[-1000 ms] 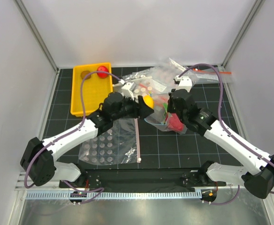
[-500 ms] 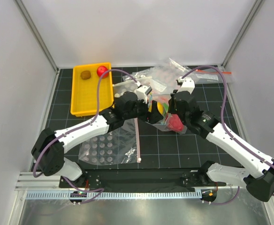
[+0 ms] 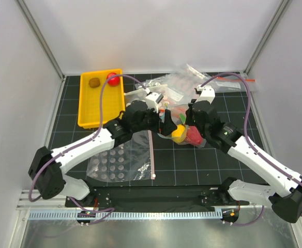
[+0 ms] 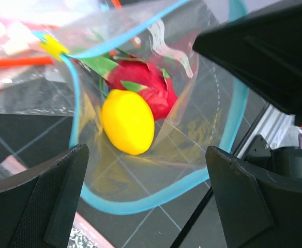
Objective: Place the food in the zip-top bag and seal the zipper
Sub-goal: Place the fake fruit in the zipper food storage bag, then pick up the fake fruit from the bin.
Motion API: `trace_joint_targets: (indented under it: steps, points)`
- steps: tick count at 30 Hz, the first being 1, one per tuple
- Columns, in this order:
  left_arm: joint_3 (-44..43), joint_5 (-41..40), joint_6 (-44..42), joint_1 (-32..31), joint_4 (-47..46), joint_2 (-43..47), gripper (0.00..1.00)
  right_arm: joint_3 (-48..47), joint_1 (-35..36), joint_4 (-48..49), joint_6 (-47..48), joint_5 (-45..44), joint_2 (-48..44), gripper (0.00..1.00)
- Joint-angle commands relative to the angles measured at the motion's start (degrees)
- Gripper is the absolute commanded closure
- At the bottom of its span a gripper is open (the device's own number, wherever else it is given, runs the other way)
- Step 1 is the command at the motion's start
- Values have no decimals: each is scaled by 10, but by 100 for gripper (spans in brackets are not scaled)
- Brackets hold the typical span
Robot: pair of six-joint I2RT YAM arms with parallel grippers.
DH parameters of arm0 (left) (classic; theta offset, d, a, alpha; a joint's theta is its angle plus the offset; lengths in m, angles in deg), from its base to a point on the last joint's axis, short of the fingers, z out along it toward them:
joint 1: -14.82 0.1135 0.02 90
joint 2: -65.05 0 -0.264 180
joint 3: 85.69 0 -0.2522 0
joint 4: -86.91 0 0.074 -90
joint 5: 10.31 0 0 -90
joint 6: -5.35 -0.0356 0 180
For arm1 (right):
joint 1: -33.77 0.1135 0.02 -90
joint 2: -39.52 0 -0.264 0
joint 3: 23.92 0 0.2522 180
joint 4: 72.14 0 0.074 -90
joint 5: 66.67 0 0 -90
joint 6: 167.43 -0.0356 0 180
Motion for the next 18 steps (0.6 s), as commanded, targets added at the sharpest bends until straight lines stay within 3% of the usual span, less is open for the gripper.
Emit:
trace_joint_targets:
  steps: [1, 10, 18]
  points:
    - [9, -68, -19, 0, -6, 78, 0, -2, 2, 39, -9, -11, -24, 99]
    - [22, -273, -5, 22, 15, 115, 0, 4, 2, 46, -9, -12, -29, 99]
    - [-20, -267, 90, 132, 33, 73, 0, 4, 2, 50, -9, -12, -15, 99]
